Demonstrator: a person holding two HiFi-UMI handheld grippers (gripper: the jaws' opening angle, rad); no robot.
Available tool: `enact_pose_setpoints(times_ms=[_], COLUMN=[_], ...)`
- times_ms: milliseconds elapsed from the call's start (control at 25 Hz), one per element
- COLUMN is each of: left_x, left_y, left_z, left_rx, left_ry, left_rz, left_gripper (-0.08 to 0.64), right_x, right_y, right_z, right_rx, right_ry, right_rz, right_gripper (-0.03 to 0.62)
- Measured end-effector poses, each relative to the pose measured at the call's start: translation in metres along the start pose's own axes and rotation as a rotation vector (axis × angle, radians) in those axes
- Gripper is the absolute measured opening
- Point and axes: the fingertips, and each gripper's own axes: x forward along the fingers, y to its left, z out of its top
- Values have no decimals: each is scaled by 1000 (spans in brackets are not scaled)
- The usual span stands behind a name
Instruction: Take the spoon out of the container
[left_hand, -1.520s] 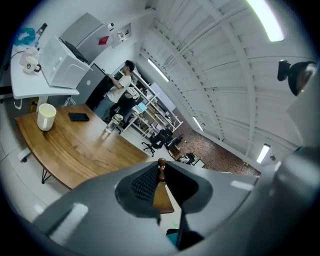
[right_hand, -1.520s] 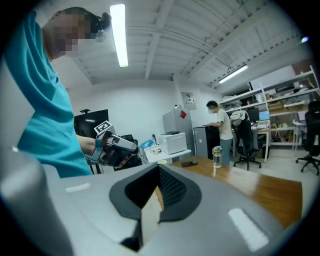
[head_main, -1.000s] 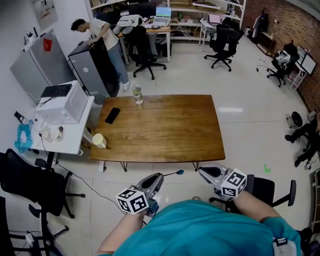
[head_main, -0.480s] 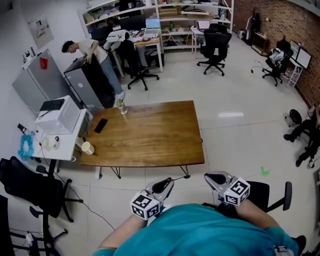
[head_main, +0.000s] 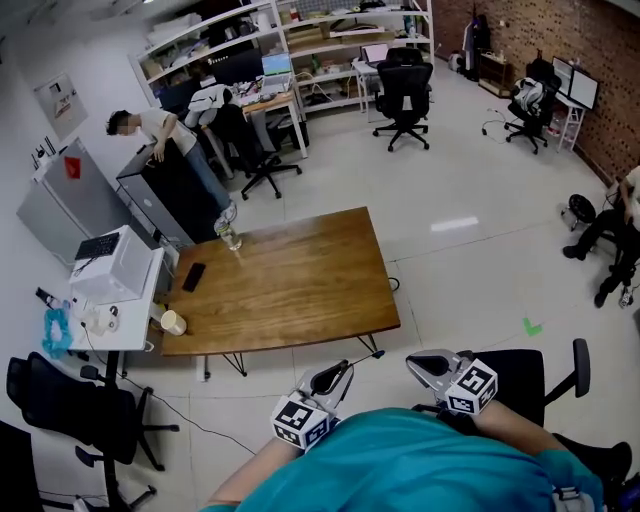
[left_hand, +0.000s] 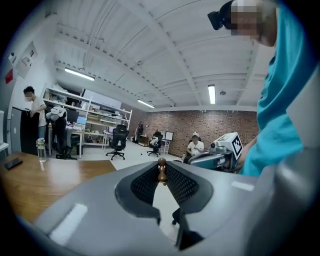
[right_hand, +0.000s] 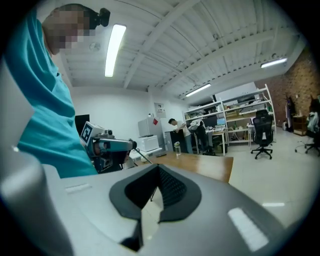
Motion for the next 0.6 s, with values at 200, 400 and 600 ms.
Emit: enact_pose_setpoints(times_ms=[200, 400, 600], left_x=[-11, -14, -17], left_y=[18, 35, 38], left_z=[-20, -12, -12], left_rx=[7, -14, -10], left_ry=[15, -1, 4], left_rz=[7, 20, 21], left_gripper=[44, 44, 44], right_x=[19, 38, 41], right_y=[-4, -10, -10], right_z=[-15, -6, -9], right_rx=[19, 3, 3], right_ry=[-2, -8, -4], right_rz=[-6, -1, 6], right_gripper=[0, 0, 0])
